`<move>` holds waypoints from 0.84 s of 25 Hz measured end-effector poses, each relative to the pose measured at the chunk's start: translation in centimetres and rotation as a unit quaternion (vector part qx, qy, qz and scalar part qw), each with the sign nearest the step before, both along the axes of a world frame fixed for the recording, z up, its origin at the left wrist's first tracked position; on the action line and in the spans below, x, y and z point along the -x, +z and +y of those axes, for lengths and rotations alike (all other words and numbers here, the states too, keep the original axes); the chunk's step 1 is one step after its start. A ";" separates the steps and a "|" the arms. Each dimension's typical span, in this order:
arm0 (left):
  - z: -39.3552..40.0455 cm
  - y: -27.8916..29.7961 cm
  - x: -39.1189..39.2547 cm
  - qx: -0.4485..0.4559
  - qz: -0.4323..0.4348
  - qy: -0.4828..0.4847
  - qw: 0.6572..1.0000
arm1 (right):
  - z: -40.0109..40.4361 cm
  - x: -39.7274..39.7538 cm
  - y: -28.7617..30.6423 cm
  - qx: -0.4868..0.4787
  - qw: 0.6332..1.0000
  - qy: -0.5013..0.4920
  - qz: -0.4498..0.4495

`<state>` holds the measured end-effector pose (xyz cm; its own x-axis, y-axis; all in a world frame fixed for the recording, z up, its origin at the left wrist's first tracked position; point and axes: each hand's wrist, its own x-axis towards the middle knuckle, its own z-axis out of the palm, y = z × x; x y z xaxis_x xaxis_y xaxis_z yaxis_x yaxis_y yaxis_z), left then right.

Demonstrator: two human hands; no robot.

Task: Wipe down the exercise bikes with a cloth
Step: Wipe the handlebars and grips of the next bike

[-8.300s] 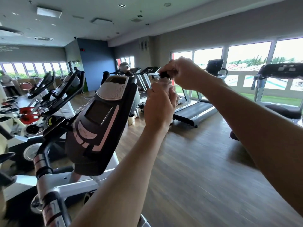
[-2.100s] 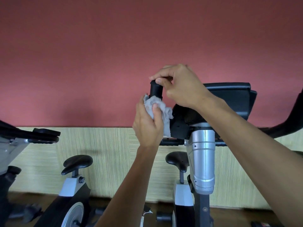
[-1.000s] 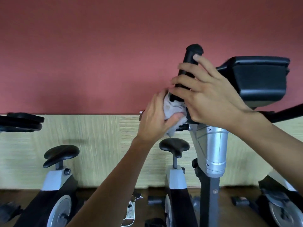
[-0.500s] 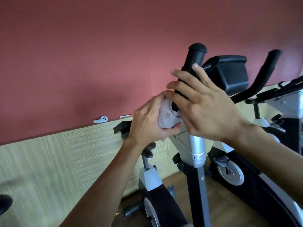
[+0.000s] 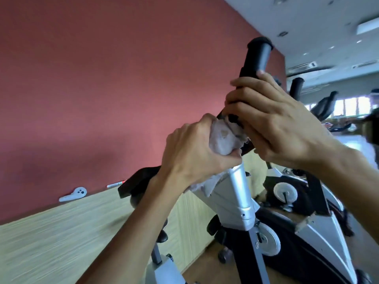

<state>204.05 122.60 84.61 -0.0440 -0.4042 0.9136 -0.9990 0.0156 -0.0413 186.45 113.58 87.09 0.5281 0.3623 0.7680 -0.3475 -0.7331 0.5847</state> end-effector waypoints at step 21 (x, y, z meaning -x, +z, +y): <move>-4.9 -5.5 -1.2 0.444 -0.222 0.243 0.834 | 1.0 -3.5 -6.2 -0.134 0.974 0.043 -0.175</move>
